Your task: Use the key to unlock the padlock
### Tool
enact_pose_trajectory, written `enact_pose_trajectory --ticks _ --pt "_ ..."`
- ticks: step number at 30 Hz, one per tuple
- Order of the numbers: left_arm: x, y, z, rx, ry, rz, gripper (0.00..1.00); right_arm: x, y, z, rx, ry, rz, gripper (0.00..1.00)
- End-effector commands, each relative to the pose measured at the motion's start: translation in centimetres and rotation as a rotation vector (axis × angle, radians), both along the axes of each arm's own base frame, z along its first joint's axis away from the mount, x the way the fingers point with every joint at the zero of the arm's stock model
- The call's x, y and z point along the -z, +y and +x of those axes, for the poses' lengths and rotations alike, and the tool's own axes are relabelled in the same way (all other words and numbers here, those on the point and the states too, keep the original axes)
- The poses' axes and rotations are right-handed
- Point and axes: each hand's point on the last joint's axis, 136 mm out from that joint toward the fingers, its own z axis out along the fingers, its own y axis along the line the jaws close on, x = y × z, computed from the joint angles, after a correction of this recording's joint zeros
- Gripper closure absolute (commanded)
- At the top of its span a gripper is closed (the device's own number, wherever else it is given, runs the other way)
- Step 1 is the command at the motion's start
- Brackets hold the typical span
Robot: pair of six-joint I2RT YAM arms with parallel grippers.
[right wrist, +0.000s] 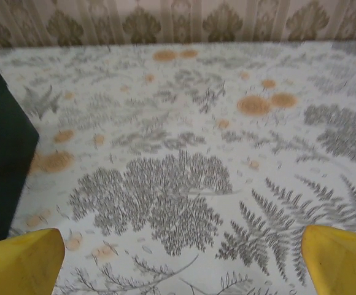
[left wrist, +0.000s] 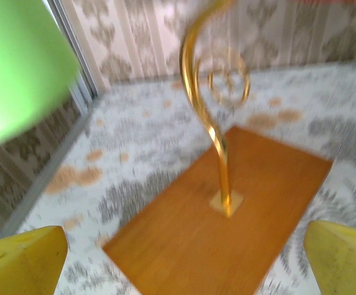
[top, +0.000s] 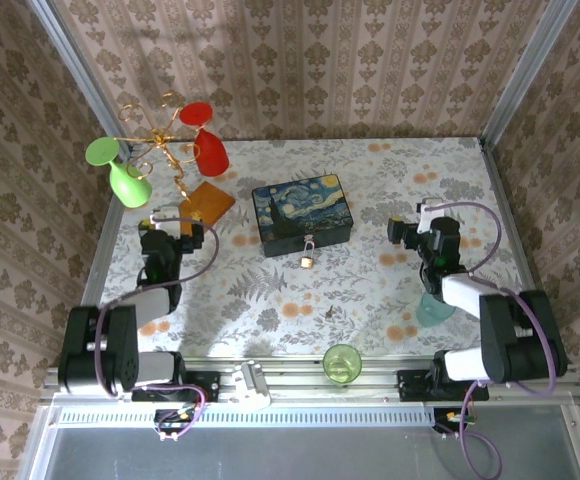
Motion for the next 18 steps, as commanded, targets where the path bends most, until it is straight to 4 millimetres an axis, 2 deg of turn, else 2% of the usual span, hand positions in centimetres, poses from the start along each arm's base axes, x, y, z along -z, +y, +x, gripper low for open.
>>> enact_pose_trajectory --ticks 1,4,6,7,9,12,15,18 --pt "-1.6 0.0 -1.1 -0.022 0.0 -0.036 0.0 -2.8 -0.2 -0.2 0.028 -0.003 0.018 0.0" --pt "-3.8 -0.9 -2.0 0.003 -0.028 -0.209 0.0 -4.4 0.8 -0.6 -0.011 -0.008 0.07 0.0" --pt "-5.0 -3.1 -2.5 0.111 -0.031 -0.334 0.0 -5.4 1.9 -1.1 -0.065 -0.006 0.107 0.0" --pt "-5.8 -4.8 -2.9 0.206 -0.036 -0.394 0.0 -5.9 2.5 -1.4 -0.093 -0.002 0.135 0.0" --pt "-6.4 -7.1 -3.6 0.311 -0.028 -0.504 0.0 -6.8 4.1 -2.0 -0.166 0.002 0.204 0.0" --pt "-5.8 -10.9 -4.1 0.387 0.072 -0.548 0.0 -7.1 7.6 -3.0 -0.28 0.051 0.292 0.0" --pt "-4.4 -15.3 -5.0 0.454 0.193 -0.497 0.0 -5.7 11.8 -4.0 -0.369 0.143 0.251 0.0" --pt "-3.4 -20.5 -6.4 0.571 0.273 -0.521 0.0 -3.9 14.3 -4.4 -0.416 0.205 0.32 0.0"
